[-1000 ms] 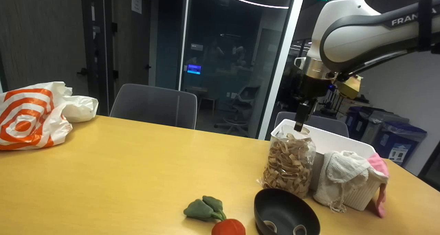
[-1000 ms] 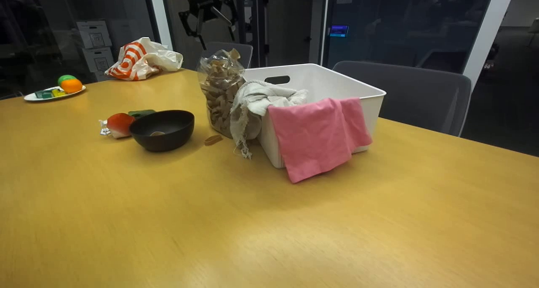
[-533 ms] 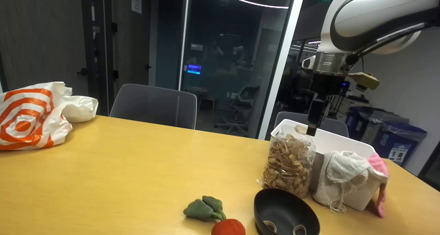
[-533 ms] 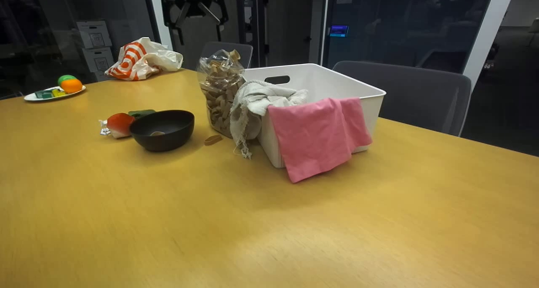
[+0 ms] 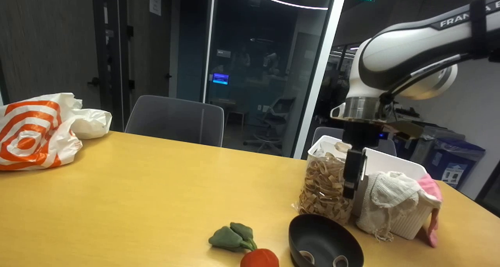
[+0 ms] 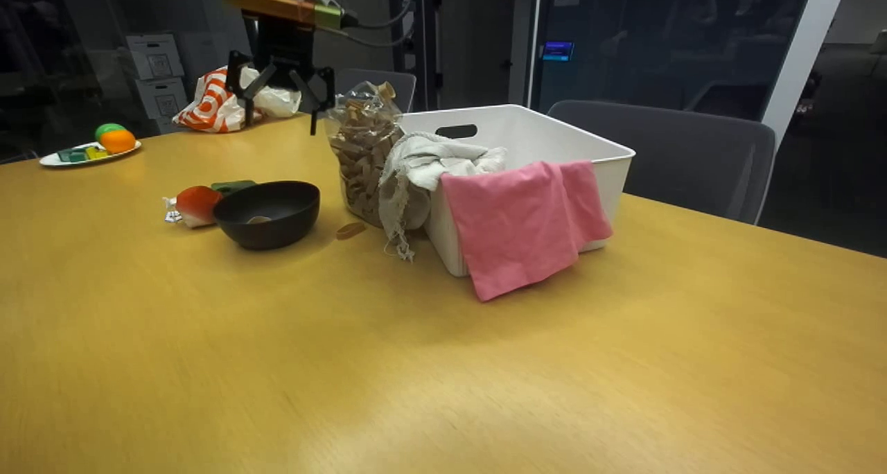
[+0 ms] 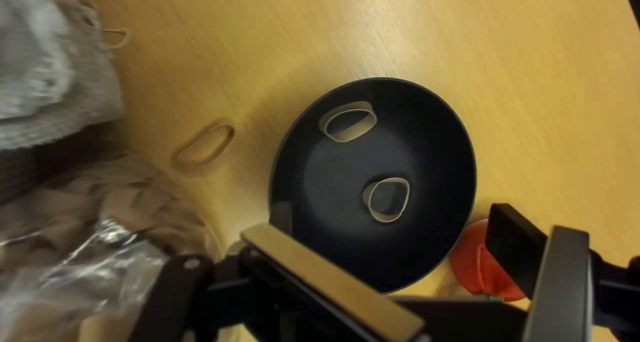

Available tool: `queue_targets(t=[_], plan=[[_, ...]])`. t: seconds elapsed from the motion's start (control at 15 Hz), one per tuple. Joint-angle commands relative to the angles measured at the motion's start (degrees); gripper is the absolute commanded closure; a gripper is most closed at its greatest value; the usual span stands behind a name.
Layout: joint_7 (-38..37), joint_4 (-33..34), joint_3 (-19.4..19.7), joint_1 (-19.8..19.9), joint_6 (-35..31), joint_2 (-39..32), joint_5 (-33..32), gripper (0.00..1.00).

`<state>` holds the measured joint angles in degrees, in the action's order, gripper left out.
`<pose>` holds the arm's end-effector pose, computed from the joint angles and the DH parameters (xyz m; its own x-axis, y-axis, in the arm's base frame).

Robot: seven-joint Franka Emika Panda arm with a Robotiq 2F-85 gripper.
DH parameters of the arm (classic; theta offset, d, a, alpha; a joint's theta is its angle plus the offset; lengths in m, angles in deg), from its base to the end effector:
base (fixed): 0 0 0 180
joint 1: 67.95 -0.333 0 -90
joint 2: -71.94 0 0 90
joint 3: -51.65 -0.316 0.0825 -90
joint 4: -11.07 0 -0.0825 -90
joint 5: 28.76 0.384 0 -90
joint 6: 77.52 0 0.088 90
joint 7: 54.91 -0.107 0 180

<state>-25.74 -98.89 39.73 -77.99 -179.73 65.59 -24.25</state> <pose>0.5150 0.2121 0.4182 0.6245 0.7631 -0.1660 0.7366 -0.6462 -0.1995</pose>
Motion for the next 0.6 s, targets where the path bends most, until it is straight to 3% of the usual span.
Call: queue_targets(t=[0.0,0.4,0.53], plan=[[0.55,-4.71,-1.08,-0.32,-3.54,-0.96,6.22,0.00],[-0.19,-13.05,-1.45,0.04,-7.87,1.99,12.43,0.00],[-0.15,-10.27,-1.20,-0.25,-6.22,-1.29,10.07,0.00]])
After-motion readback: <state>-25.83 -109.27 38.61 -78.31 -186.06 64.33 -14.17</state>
